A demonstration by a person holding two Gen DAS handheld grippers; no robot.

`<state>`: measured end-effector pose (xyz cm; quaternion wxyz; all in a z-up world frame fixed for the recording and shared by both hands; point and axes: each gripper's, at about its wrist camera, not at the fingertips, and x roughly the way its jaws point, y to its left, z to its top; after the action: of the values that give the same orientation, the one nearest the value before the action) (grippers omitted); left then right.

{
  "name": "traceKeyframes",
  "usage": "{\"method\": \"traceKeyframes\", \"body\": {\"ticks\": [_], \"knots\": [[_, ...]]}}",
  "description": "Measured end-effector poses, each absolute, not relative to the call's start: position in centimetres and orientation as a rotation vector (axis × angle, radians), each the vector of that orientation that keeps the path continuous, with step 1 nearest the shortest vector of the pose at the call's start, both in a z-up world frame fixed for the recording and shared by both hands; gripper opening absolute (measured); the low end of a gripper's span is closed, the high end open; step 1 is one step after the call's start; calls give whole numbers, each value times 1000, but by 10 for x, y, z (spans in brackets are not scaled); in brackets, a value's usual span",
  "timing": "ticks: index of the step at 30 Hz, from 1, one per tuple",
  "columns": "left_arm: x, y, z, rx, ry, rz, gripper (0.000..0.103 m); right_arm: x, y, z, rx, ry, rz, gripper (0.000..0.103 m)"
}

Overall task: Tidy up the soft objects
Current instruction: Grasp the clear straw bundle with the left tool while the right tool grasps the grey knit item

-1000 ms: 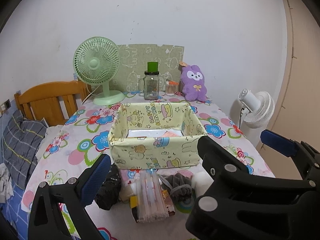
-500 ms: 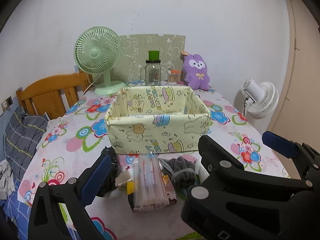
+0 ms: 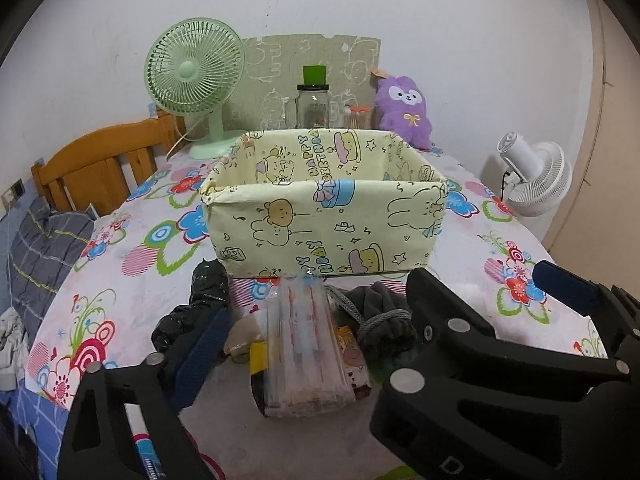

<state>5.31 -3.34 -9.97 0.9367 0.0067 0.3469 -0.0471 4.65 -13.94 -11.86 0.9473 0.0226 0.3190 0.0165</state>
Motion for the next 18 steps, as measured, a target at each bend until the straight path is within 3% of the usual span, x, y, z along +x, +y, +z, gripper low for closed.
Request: {"method": "traceKeyframes", "body": {"ticks": [10, 12, 18], "knots": [[70, -28, -117, -34, 794, -111, 74, 60, -139, -130, 50, 687, 49, 100], [73, -28, -119, -32, 806, -106, 66, 62, -139, -132, 53, 695, 52, 100], [78, -26, -123, -46, 822, -114, 57, 71, -137, -138, 63, 731, 74, 100]]}}
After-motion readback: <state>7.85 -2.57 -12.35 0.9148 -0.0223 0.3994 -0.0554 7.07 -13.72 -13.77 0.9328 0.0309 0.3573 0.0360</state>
